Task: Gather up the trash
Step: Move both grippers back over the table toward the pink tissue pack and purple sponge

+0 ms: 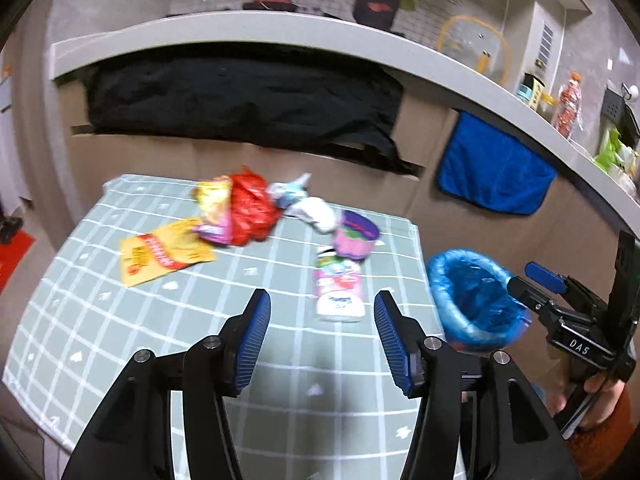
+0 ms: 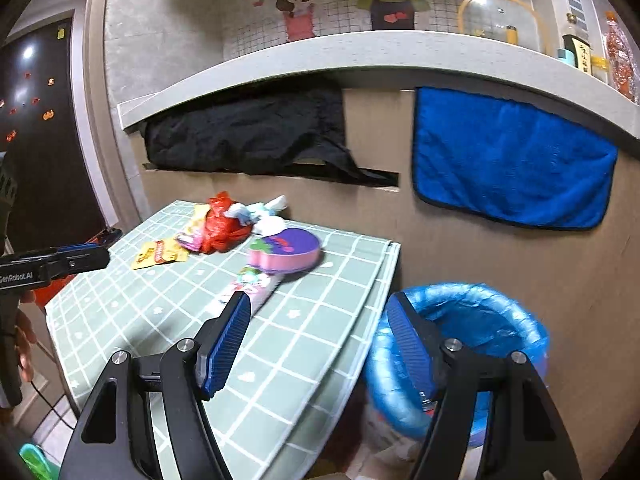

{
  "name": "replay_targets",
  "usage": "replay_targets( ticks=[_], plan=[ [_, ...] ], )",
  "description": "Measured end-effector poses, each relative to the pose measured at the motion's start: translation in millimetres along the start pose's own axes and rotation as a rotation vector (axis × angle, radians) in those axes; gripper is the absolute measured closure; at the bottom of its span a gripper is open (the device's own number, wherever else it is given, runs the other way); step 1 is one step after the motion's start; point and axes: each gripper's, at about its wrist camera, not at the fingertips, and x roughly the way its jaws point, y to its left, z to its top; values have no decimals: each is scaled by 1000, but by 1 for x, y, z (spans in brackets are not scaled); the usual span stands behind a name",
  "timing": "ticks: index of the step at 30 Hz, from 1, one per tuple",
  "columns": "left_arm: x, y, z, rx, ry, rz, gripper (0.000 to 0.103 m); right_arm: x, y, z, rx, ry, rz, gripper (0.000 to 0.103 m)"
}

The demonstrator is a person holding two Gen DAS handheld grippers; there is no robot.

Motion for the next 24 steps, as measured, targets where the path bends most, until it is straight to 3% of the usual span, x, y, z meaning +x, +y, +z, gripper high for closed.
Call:
replay_targets(
  ticks=[2, 9, 14, 20, 24],
  plan=[
    [-11, 12, -8, 12, 11, 16, 40, 0, 12, -1, -8, 15, 6, 35],
    [-16, 56, -13, -15, 17, 42, 33, 16, 45, -5, -87, 77, -45, 35],
    [17, 80, -7, -25, -24, 47, 29, 43, 56, 2, -92, 97, -43, 36],
    [68, 89, 7, -24, -22, -14, 29, 90, 55, 10, -88, 108, -27, 36],
    [98, 86, 16, -72, 10, -75, 29, 132, 55, 16, -88, 166, 39, 39]
  ],
)
